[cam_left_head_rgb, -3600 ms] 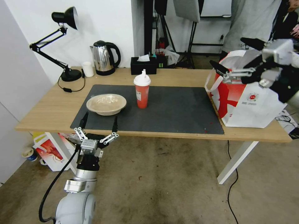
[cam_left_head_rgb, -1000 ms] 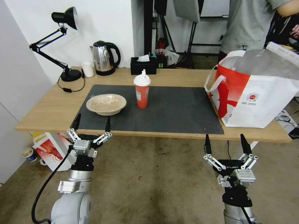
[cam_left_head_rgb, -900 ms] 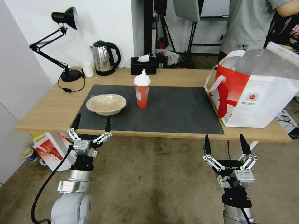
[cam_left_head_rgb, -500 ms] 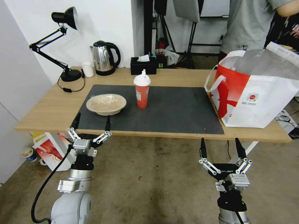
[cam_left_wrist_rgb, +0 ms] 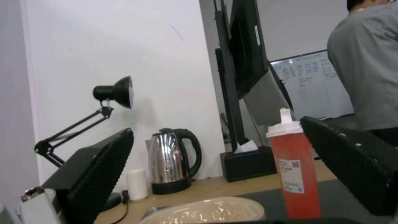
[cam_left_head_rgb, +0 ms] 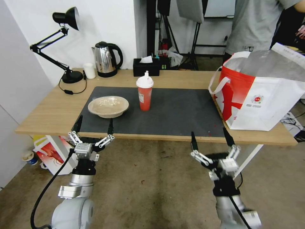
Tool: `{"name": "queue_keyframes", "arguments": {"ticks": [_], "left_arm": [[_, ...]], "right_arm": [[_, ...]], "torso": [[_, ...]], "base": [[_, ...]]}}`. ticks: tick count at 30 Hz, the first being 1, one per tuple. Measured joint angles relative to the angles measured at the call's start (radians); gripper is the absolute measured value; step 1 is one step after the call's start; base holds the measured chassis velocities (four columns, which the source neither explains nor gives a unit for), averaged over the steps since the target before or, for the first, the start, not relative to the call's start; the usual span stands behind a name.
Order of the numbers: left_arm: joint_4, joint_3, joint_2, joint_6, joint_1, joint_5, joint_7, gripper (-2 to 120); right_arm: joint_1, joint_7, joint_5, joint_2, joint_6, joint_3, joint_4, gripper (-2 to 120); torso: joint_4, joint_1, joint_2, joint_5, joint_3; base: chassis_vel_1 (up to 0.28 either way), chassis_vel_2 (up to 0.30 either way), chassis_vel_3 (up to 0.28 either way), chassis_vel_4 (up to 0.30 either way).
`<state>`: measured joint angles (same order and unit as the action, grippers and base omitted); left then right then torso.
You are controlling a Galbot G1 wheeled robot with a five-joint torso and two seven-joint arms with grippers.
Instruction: Pick up the trash from the table and place it into the takeout bag.
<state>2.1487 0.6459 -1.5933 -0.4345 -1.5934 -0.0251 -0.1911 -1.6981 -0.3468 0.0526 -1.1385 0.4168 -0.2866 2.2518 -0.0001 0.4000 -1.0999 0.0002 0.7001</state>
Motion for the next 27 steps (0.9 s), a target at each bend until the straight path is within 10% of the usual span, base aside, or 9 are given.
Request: {"name": "queue_keyframes", "arguments": {"ticks": [16, 27], "left_arm": [[0.001, 0.016, 0.000, -0.001, -0.022, 0.005, 0.000, 100], [0.007, 0.015, -0.001, 0.004, -0.025, 0.009, 0.000, 100]], "right_arm": [[0.472, 0.081, -0.411, 0.299, -0.279, 0.159, -0.100, 100], [0.689, 0.088, -0.547, 0.336, -0.350, 0.271, -0.189, 100]], "torso": [[0.0002, 0.000, 0.000, -0.0002, 0.000], [0.0001, 0.000, 0.000, 0.0000, 0.000]], "base": [[0.000, 0.000, 0.000, 0.000], [0.000, 0.000, 0.000, 0.000]]}}
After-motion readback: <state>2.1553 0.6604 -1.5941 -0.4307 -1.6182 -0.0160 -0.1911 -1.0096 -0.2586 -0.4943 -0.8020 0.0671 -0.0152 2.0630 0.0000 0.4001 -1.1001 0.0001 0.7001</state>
